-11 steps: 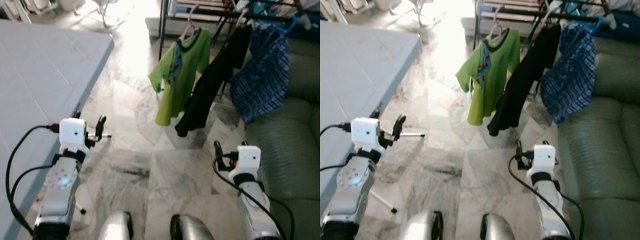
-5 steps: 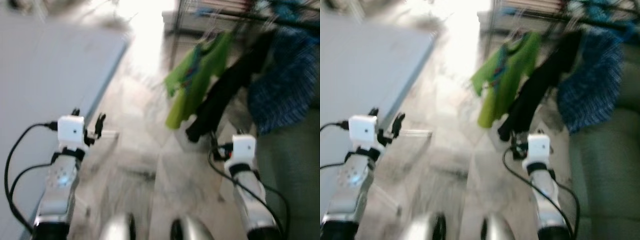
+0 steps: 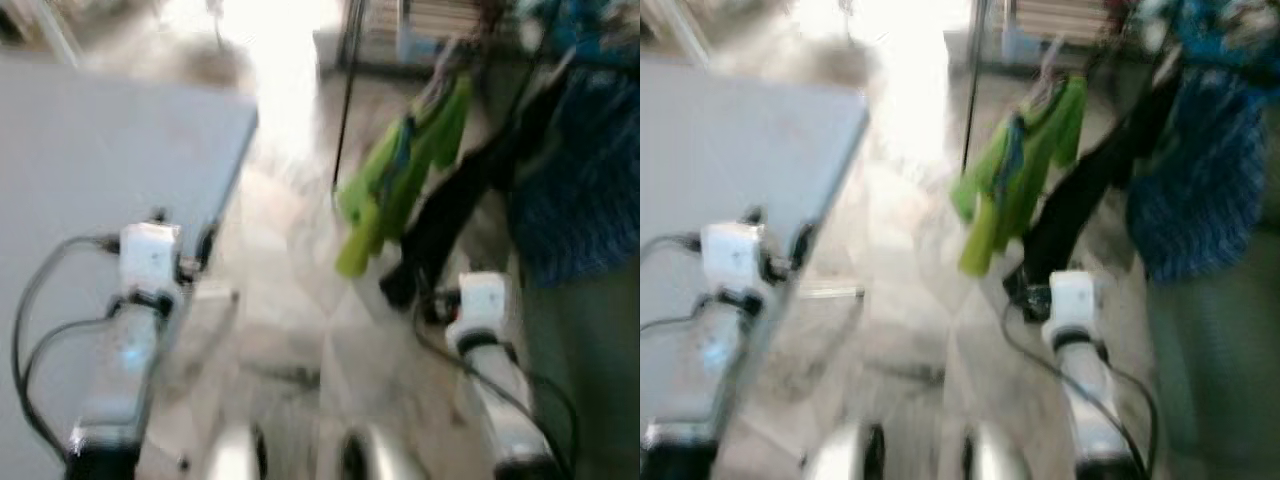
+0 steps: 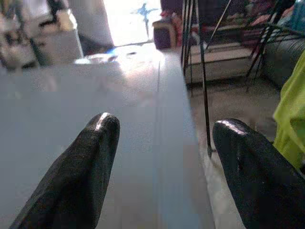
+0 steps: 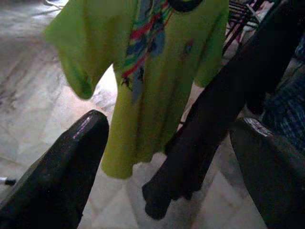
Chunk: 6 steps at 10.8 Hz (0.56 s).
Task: Hang hanger
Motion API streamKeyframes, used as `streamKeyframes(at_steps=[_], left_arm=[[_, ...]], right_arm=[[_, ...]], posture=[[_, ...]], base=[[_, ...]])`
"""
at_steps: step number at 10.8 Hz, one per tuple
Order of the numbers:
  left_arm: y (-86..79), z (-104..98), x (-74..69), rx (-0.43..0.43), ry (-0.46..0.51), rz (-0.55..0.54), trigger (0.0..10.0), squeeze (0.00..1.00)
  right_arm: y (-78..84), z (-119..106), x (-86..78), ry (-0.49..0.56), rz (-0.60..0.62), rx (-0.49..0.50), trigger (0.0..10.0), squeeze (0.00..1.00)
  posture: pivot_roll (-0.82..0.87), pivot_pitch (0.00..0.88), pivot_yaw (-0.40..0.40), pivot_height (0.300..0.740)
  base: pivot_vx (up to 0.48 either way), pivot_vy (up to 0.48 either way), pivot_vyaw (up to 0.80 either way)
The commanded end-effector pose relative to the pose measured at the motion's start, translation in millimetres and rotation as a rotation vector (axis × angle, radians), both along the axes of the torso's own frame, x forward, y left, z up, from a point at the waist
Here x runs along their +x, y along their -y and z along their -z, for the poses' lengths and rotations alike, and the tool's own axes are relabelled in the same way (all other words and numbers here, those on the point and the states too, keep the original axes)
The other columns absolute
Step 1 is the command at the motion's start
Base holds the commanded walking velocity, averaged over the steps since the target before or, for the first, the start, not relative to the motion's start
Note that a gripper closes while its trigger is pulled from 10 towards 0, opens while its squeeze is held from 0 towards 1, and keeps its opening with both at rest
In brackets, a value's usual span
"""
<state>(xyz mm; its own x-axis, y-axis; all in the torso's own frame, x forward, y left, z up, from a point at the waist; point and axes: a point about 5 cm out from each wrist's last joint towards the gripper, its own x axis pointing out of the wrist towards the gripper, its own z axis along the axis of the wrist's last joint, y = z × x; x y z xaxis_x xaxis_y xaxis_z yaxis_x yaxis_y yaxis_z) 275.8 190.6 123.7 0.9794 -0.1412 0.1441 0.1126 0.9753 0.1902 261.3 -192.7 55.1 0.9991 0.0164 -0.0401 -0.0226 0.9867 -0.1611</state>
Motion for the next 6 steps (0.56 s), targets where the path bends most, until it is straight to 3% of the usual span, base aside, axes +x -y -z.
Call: streamKeyframes(at_steps=[1, 6], left_arm=[[7.7, 2, -2.1, 0.012, 0.001, 0.028, 10.0, 0.00], [19.6, 2, -6.1, 0.008, 0.005, 0.084, 10.0, 0.00]], right_arm=[[9.8, 2, -4.8, -0.009, 0.036, -0.014, 10.0, 0.00], [6.5, -3, -2.9, 0.013, 0.018, -0.052, 10.0, 0.00]], posture=[[0.01, 0.193, -0.049, 0.740], [0.01, 0.202, -0.053, 0.740]], base=[[0.401, 0.262, 0.00], [0.480, 0.000, 0.00]])
